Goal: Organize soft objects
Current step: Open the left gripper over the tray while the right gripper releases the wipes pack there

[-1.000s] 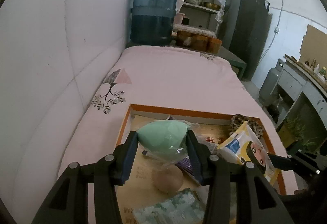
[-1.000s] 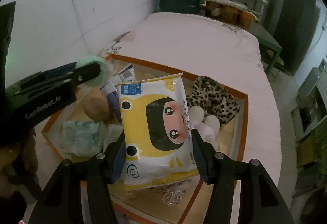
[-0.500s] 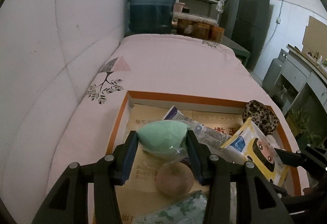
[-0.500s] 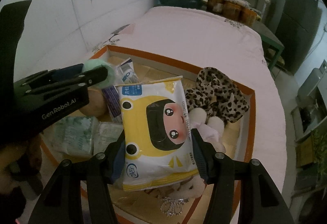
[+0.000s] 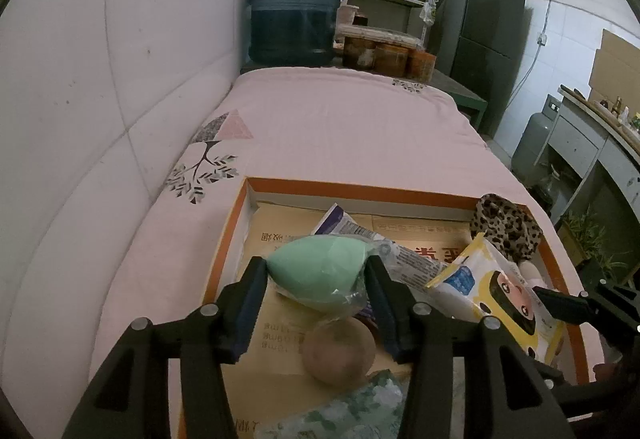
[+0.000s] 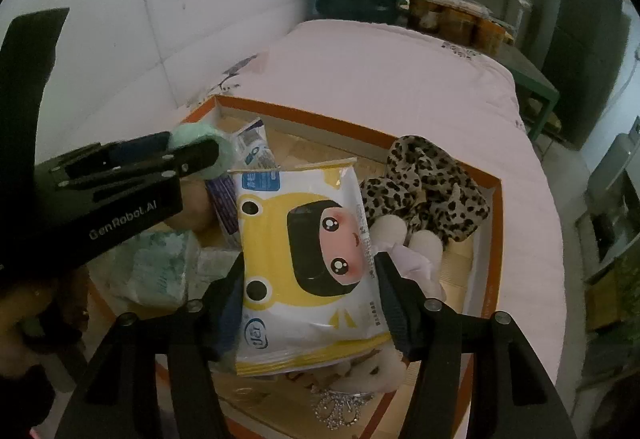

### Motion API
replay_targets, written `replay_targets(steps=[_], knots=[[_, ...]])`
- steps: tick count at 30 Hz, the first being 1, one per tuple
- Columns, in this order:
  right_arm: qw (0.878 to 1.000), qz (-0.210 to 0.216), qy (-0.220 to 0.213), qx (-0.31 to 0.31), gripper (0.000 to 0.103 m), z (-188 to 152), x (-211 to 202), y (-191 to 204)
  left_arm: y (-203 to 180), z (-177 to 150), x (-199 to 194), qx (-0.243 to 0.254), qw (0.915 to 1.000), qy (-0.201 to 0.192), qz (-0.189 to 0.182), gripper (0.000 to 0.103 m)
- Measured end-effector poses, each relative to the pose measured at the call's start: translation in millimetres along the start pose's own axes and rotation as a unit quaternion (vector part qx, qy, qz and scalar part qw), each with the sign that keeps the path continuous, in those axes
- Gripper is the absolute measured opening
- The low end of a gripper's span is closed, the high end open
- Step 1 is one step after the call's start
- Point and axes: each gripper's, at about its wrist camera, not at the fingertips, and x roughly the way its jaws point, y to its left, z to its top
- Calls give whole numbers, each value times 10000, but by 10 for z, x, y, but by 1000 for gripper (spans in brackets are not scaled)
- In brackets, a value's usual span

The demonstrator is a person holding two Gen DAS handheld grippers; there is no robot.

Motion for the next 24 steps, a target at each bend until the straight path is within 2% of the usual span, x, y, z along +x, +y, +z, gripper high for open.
replay_targets(steps=[9,14,24], knots=[[9995,73,-292,40,66,1,-164,-12,-64,-5,-93,62,10000,-66,7,52],[9988,72,-488,69,70,13,-326,-12,-90,8,-221,73,9997,-231,11,61],[9978,89,-637,176,70,-66,-585,10,-90,53,-552,5,9987,-507,-44,65]])
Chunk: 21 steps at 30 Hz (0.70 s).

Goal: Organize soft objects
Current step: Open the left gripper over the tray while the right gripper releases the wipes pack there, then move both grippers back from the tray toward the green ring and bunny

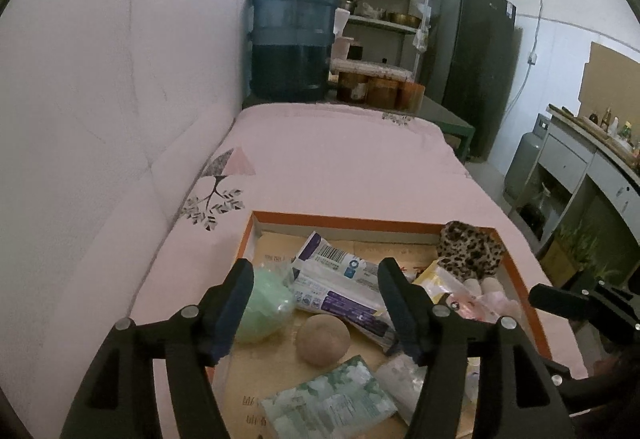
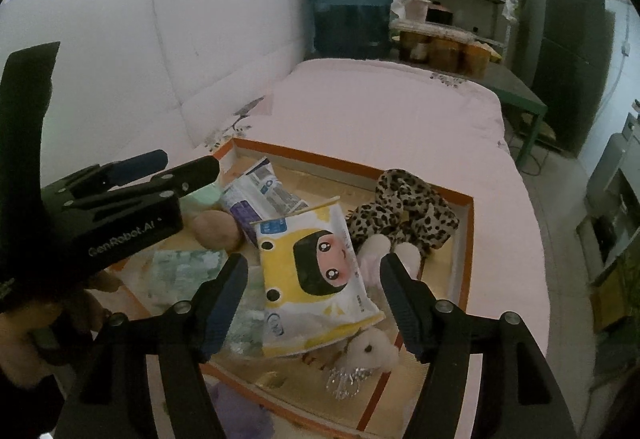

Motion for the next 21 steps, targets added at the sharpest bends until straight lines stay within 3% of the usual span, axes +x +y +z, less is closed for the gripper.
replay_targets(steps=[21], knots=[[9989,14,-470,43,70,-152,-815,251,14,-26,-1012,-91,9973,-674,-286,66]])
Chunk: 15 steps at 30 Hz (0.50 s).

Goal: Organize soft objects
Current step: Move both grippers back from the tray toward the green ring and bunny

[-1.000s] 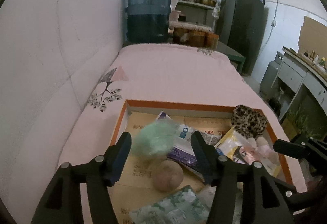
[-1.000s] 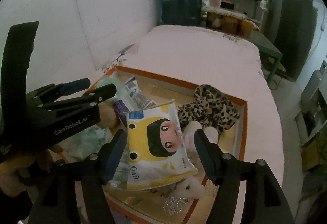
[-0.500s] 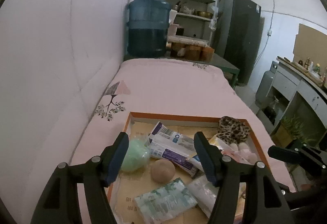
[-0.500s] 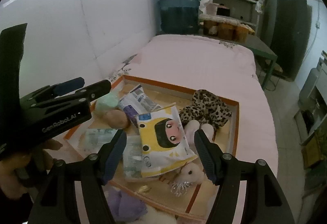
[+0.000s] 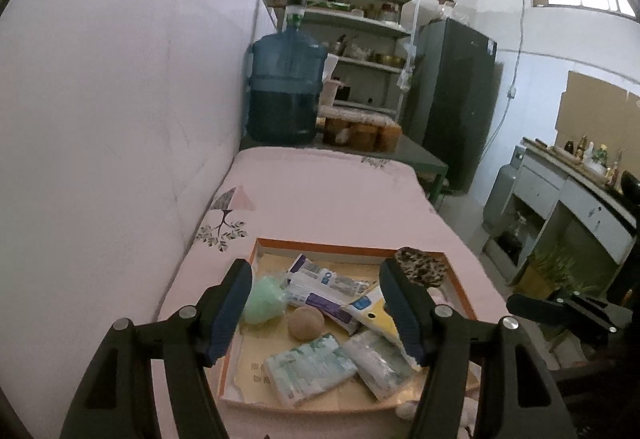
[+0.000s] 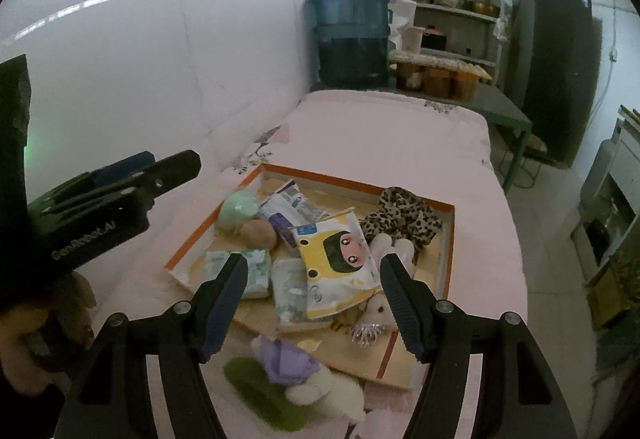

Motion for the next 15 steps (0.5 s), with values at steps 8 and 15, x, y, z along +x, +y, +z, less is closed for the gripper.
replay_targets(steps=[8,15], knots=[[9999,2,-148,11,70,-110,-334,118,-47,-46,-458,74,9996,-231,-107,66],[9996,28,-260,67,70,-240,-612,218,-106,-86,-853,175,9983,-543,-123,66]])
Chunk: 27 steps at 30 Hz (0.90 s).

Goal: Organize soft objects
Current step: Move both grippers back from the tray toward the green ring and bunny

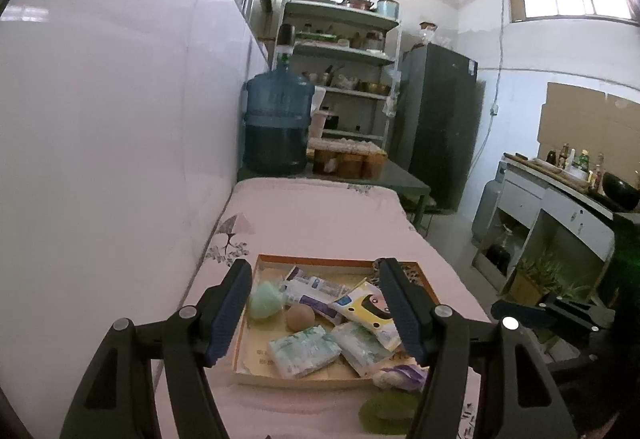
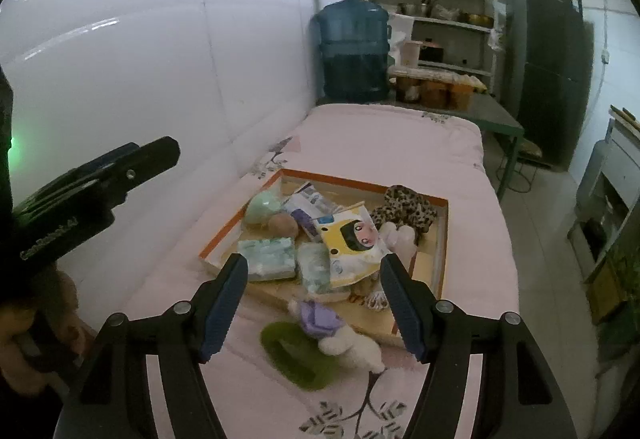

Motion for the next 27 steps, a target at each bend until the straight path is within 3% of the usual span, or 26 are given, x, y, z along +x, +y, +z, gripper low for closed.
replay_targets(steps=[14,27], knots=[[9994,14,-229,259,70,-316,-557,101,-127,-124,-609,186,9992,-299,-211,66],[9990,-140,-215,362,71,-604,-731,131,-184,-387,-779,301,9989,-155,-339,66]])
